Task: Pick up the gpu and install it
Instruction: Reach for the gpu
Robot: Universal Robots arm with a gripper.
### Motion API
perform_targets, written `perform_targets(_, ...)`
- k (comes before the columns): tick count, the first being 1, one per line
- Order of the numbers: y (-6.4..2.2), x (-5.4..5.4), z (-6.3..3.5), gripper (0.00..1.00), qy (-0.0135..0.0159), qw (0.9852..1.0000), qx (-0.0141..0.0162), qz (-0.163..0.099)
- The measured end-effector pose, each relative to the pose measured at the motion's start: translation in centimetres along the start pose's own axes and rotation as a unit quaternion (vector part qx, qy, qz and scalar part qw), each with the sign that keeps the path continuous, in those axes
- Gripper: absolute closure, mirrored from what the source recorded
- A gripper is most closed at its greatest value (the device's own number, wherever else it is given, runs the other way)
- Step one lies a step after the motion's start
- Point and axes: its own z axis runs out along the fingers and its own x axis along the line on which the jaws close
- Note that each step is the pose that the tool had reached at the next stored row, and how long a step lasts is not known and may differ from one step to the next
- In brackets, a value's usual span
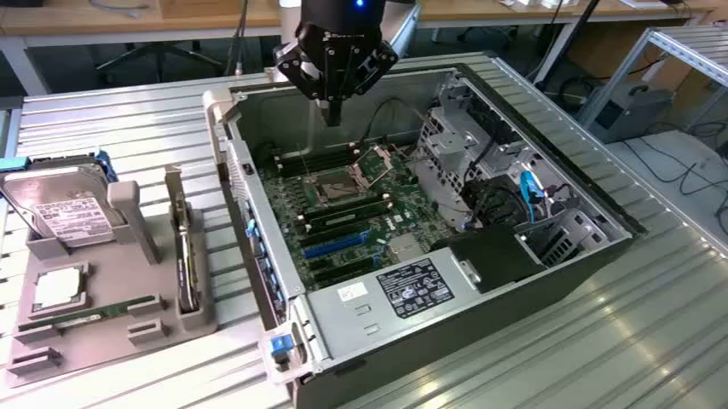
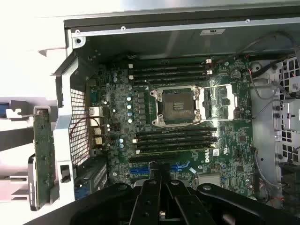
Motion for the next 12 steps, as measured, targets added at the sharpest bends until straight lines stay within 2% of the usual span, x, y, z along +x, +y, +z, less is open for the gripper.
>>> perform_targets(12,-0.06,0.77,-0.03,0.89,0.0000,1.0000,0.0001,0.000)
